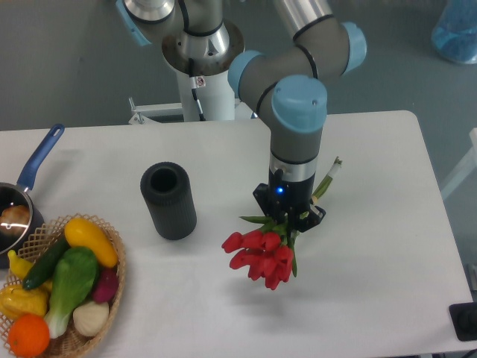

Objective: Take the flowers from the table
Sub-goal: 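Lift the gripped red tulips up off the table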

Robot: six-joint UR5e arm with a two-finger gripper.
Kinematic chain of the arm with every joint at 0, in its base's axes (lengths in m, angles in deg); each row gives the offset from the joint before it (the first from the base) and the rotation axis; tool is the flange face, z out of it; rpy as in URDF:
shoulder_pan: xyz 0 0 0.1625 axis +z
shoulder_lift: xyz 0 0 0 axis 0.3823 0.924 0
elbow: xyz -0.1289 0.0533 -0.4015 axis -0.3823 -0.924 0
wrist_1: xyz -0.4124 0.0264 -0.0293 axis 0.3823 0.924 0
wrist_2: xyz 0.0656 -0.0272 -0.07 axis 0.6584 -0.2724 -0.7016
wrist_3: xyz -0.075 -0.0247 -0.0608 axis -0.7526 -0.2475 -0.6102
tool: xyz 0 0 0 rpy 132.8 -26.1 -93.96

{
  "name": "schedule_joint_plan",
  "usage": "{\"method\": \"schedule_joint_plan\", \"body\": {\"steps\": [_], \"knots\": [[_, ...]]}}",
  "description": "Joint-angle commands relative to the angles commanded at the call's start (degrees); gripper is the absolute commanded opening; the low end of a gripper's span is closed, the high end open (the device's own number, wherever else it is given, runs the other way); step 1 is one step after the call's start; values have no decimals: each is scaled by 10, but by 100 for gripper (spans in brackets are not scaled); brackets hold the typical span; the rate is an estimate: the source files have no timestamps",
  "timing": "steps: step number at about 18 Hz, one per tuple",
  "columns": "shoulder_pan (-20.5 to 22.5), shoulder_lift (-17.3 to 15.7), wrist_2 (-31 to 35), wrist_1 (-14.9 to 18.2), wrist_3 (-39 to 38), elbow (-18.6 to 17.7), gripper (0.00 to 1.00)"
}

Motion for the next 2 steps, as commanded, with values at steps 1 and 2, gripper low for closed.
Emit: {"method": "schedule_joint_plan", "body": {"steps": [1,2], "knots": [[3,-4,4,12,4,9,0],[5,-5,4,29,7,18,0]]}}
